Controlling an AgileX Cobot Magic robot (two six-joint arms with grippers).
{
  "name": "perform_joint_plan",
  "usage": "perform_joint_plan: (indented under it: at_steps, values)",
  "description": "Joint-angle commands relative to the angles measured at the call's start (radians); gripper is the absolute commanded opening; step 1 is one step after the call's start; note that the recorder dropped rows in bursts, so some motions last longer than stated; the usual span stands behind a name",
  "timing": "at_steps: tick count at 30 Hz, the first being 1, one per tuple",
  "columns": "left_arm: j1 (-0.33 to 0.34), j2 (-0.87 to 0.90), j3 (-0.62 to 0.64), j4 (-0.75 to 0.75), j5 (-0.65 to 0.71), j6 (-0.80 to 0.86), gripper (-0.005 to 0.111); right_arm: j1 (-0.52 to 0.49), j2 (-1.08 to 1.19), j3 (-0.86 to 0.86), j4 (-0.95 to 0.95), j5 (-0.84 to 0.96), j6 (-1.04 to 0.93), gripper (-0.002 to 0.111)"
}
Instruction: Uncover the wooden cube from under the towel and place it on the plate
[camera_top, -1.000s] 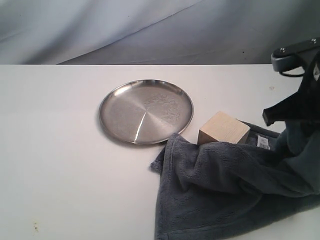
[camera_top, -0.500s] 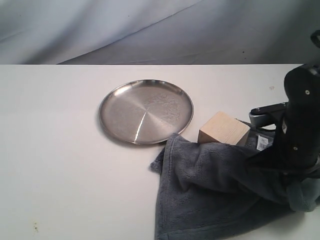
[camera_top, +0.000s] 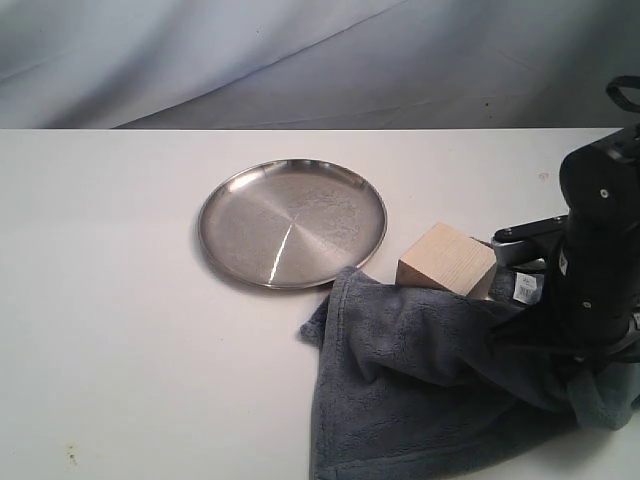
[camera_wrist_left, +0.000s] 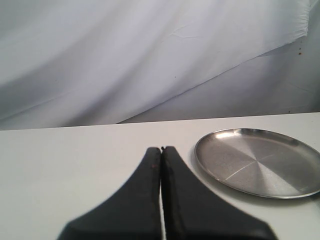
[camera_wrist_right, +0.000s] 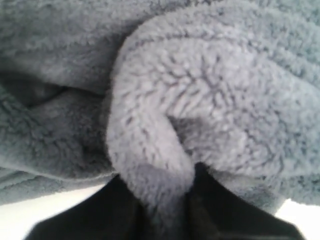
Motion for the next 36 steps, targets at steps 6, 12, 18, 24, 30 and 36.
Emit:
perform_joint_plan:
  at_steps: [6,12,18,24,30,36]
  values:
    - [-0.005,-0.004,0.004,-0.002,0.000,-0.003,0.000,0.000,-0.185,0.006,0.083,0.007,-0.062,0.066]
    - [-0.005,-0.004,0.004,-0.002,0.000,-0.003,0.000,0.000,-0.317,0.006,0.100,0.006,-0.067,0.066]
    - [-0.005,-0.004,0.004,-0.002,0.000,-0.003,0.000,0.000,-0.372,0.006,0.185,-0.054,-0.079,0.026]
    - [-0.005,-0.004,0.004,-0.002,0.000,-0.003,0.000,0.000,-0.365,0.006,0.300,-0.181,-0.125,0.000]
    - [-0.005,-0.004,0.004,-0.002,0.000,-0.003,0.000,0.000,-0.312,0.006,0.337,-0.249,-0.125,0.000]
    - [-0.005,-0.004,0.004,-0.002,0.000,-0.003,0.000,0.000,-0.212,0.006,0.343,-0.256,-0.141,0.000]
